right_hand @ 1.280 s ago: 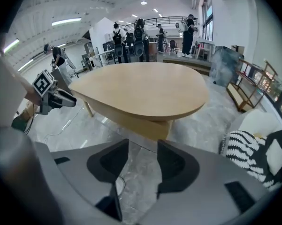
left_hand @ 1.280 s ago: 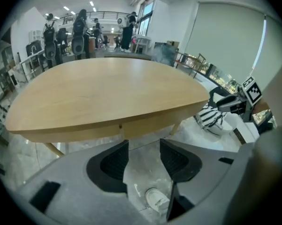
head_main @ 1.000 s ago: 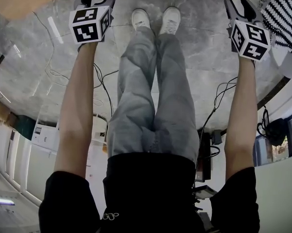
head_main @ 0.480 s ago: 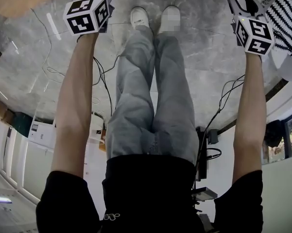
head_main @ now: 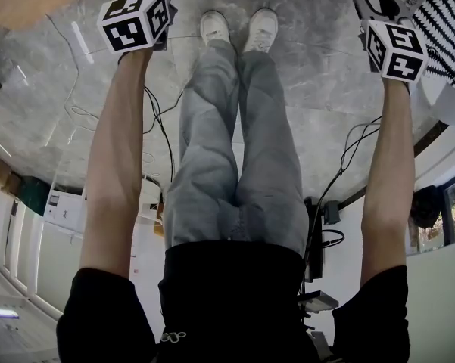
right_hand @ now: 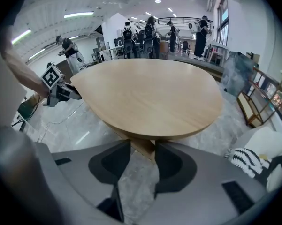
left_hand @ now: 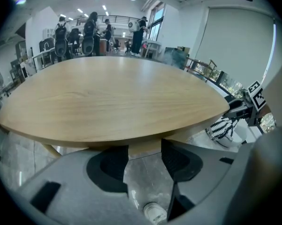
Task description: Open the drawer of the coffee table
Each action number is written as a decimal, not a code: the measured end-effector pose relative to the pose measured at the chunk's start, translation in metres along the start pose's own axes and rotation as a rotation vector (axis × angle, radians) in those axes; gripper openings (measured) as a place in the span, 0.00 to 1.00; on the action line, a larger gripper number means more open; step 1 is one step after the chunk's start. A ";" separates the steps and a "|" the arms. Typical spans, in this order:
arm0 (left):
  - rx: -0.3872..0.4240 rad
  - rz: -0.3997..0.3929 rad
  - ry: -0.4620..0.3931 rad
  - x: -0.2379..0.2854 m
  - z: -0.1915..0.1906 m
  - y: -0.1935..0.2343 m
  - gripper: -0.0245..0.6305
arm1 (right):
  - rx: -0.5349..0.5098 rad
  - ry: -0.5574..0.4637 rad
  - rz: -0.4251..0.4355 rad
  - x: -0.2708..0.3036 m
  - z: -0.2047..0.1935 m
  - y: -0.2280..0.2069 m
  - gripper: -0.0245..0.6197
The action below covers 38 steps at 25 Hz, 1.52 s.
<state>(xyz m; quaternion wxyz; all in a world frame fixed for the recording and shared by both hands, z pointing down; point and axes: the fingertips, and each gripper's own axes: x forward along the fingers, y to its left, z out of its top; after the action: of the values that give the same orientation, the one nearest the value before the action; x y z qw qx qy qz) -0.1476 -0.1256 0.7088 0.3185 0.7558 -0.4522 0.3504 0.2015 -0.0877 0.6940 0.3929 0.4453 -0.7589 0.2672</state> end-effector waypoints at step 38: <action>-0.009 0.013 0.101 -0.049 -0.061 -0.020 0.34 | 0.000 0.093 -0.029 -0.046 -0.055 0.047 0.22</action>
<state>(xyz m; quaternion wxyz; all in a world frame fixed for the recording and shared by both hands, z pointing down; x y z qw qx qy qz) -0.1611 -0.0463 0.6993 0.3420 0.7330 -0.4419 0.3880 0.1938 -0.0028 0.6831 0.4314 0.4434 -0.7333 0.2821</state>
